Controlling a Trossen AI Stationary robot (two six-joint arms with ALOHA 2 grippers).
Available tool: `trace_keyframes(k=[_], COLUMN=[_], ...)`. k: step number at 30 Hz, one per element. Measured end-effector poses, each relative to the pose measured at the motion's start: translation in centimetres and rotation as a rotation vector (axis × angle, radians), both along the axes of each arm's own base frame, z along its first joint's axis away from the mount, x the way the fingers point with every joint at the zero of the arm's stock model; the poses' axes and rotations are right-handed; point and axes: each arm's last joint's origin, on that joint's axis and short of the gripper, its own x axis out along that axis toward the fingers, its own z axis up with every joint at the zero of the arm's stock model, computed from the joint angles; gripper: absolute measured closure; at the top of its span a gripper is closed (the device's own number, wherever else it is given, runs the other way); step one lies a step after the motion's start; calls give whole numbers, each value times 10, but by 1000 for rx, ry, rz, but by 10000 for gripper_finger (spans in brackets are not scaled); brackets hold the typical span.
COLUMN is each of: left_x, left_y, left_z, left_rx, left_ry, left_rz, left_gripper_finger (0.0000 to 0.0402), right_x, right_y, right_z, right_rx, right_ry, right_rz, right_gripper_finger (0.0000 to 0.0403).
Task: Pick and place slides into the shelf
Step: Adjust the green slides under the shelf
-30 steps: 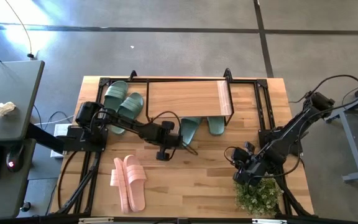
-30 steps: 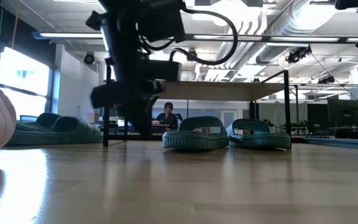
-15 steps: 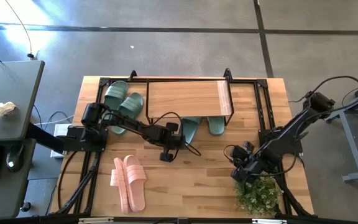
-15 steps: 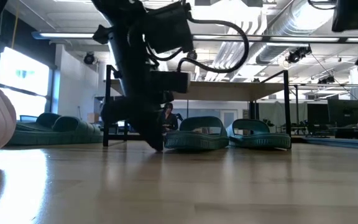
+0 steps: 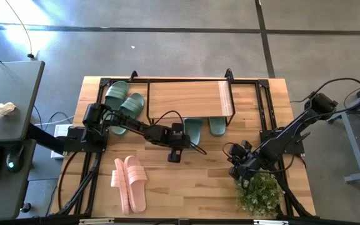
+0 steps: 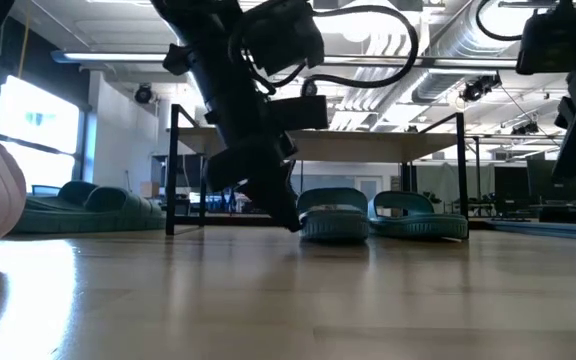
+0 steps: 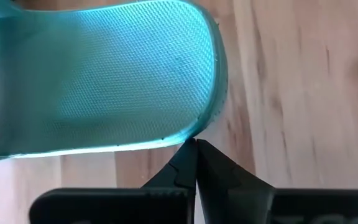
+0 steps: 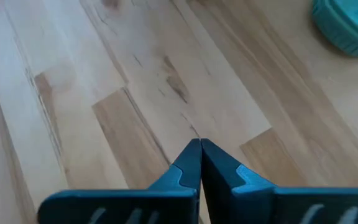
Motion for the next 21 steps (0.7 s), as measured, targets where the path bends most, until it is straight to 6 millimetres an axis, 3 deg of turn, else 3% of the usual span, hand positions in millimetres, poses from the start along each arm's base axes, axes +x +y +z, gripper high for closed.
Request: trace_keyframes(k=[13, 21], left_x=[2, 13], left_y=[25, 26], left_z=[1, -6], left_rx=[7, 16], left_ry=[-45, -113], left_rz=[74, 81], left_gripper_finger=[402, 402], right_x=[6, 9], right_y=[-7, -5], right_z=[1, 2], right_rx=[-19, -42], right_ry=[-10, -37], right_rz=[-10, 38], right_gripper_finger=[403, 403])
